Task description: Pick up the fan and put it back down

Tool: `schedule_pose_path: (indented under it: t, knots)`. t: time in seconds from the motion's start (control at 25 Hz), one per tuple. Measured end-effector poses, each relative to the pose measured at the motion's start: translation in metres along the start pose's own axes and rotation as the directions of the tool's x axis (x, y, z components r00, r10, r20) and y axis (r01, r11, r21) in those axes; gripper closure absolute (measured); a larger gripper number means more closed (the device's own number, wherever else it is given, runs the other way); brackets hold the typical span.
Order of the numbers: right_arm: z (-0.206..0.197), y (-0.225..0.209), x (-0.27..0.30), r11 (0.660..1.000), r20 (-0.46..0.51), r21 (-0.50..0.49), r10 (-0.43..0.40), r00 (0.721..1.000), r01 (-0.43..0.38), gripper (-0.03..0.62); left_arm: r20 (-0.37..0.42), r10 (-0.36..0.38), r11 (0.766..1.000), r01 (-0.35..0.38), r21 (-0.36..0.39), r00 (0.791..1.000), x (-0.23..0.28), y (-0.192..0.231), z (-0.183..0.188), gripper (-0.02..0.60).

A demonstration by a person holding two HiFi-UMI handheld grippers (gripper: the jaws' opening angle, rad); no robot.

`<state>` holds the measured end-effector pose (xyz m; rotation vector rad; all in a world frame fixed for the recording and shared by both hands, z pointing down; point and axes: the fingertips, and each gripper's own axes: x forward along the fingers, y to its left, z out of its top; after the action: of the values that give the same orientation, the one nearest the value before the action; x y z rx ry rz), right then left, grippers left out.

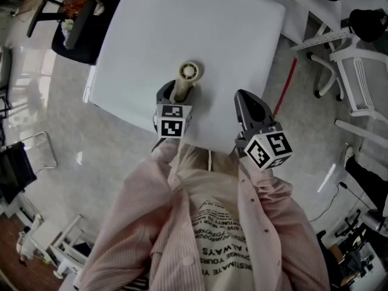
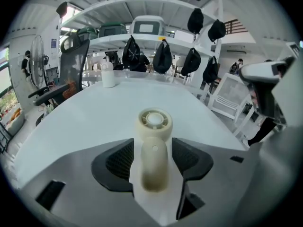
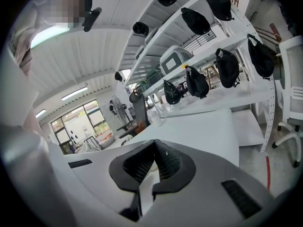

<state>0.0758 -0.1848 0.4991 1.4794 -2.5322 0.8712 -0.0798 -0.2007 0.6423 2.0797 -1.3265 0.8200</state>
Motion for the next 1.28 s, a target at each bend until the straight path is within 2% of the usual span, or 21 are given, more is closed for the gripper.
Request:
schedule_pose_path:
  t: [0.2, 0.36, 0.6, 0.84, 0.92, 1.08, 1.28]
  knots:
    - [0.005, 0.003, -0.001, 1.0, 0.006, -0.015, 0.023, 1.0, -0.023, 0.595, 0.052, -0.017, 1.0, 0.017, -0.001, 0.998, -0.021, -0.013, 0.008, 0.358]
    - [0.01, 0.012, 0.003, 0.998, 0.006, -0.035, 0.049, 0.999, -0.049, 0.595, 0.108, -0.009, 1.0, 0.011, -0.012, 0.994, -0.048, -0.018, 0.016, 0.457]
    - [0.024, 0.024, 0.01, 0.992, 0.013, -0.072, 0.1, 0.995, -0.099, 0.595, 0.188, 0.016, 1.0, -0.011, -0.029, 0.982, -0.085, -0.019, 0.037, 0.56]
    - [0.04, 0.035, 0.014, 0.984, 0.026, -0.107, 0.146, 0.989, -0.142, 0.595, 0.251, 0.042, 0.998, -0.027, -0.063, 0.967, -0.121, -0.011, 0.051, 0.574]
    - [0.047, 0.037, 0.013, 0.981, 0.032, -0.123, 0.158, 0.987, -0.153, 0.595, 0.293, 0.035, 0.998, -0.016, -0.067, 0.955, -0.131, -0.012, 0.06, 0.574]
    - [0.063, 0.046, 0.017, 0.973, 0.053, -0.146, 0.186, 0.981, -0.177, 0.595, 0.407, 0.008, 0.999, 0.014, -0.052, 0.914, -0.154, -0.006, 0.081, 0.577]
    - [0.079, 0.06, 0.017, 0.965, 0.076, -0.168, 0.215, 0.974, -0.2, 0.595, 0.495, 0.05, 0.998, -0.022, -0.063, 0.868, -0.193, 0.003, 0.102, 0.578]
